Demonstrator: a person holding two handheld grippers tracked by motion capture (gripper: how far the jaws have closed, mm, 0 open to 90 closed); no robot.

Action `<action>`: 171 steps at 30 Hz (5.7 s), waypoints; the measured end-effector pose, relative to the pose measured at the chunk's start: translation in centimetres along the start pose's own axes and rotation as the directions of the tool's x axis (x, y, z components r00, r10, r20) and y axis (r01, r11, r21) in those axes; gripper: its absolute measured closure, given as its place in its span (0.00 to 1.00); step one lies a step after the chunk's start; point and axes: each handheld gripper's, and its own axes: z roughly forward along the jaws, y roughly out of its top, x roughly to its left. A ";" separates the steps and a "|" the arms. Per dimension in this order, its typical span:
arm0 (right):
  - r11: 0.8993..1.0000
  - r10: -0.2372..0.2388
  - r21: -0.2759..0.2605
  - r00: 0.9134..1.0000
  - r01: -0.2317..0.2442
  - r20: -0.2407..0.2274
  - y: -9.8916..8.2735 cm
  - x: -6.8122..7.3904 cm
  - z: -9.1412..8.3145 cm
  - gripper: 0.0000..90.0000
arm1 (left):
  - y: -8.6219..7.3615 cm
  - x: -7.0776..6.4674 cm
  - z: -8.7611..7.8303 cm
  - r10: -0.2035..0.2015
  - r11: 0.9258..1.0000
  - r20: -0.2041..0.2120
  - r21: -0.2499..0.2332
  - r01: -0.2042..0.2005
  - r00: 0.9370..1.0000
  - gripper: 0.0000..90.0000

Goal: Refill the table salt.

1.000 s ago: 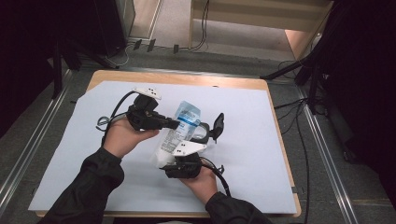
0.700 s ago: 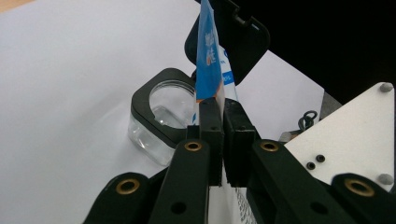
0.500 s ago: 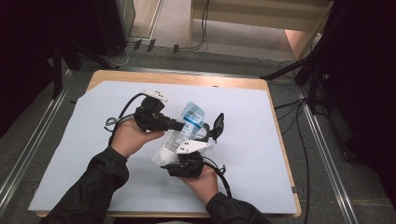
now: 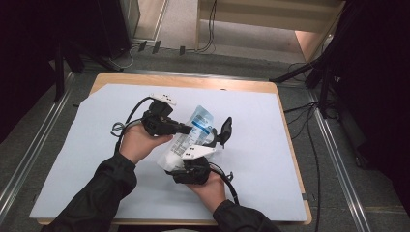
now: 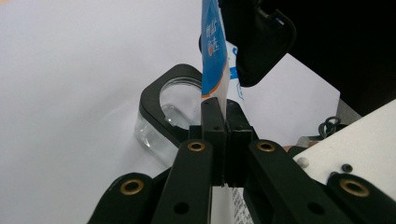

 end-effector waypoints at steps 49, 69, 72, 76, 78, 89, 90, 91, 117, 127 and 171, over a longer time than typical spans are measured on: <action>0.980 0.186 -0.040 0.970 -0.195 -0.157 0.6 -1.3 -0.2 0.62 | -0.4 0.0 0.5 -0.039 0.999 -0.026 0.019 0.039 0.999 0.97; 0.984 0.174 -0.014 0.972 -0.178 -0.159 1.1 -1.3 0.0 0.61 | -0.4 -0.4 0.5 -0.018 0.999 -0.060 0.036 0.020 0.998 1.00; 0.983 0.178 -0.021 0.970 -0.184 -0.164 1.1 -1.3 0.0 0.61 | -0.4 -0.4 0.4 -0.025 0.999 -0.059 0.027 0.026 0.998 1.00; 0.979 0.192 -0.033 0.963 -0.202 -0.190 1.1 -1.4 0.0 0.62 | -0.4 -0.3 0.3 -0.030 0.999 -0.053 0.019 0.031 0.998 0.98; 0.976 0.199 -0.042 0.959 -0.212 -0.200 1.2 -1.4 -0.1 0.62 | -0.5 -0.3 0.2 -0.029 0.999 -0.044 0.018 0.030 0.999 0.97; 0.967 0.230 -0.054 0.946 -0.248 -0.230 1.2 -1.6 -0.2 0.62 | -0.4 -0.5 0.2 -0.022 0.999 -0.060 0.027 0.023 0.998 0.99; 0.969 0.228 -0.047 0.948 -0.244 -0.223 1.3 -1.6 -0.1 0.62 | -0.4 -0.6 0.3 -0.020 0.999 -0.060 0.029 0.022 0.998 1.00; 0.969 0.228 -0.047 0.948 -0.244 -0.223 1.3 -1.6 -0.1 0.62 | -0.4 -0.6 0.3 -0.018 0.999 -0.063 0.034 0.020 0.998 1.00; 0.958 0.254 -0.070 0.934 -0.280 -0.253 1.5 -2.0 -0.5 0.62 | -0.3 -0.7 -0.3 -0.027 0.999 -0.048 0.015 0.028 0.998 0.99; 0.967 0.231 -0.054 0.950 -0.247 -0.211 1.6 -1.6 -0.3 0.61 | -0.4 -0.9 -0.2 -0.025 0.999 -0.068 0.023 0.027 0.997 1.00; 0.967 0.232 -0.054 0.949 -0.248 -0.212 2.1 -1.4 -0.2 0.62 | -0.3 -0.5 -0.5 -0.048 0.999 -0.042 0.012 0.049 0.998 1.00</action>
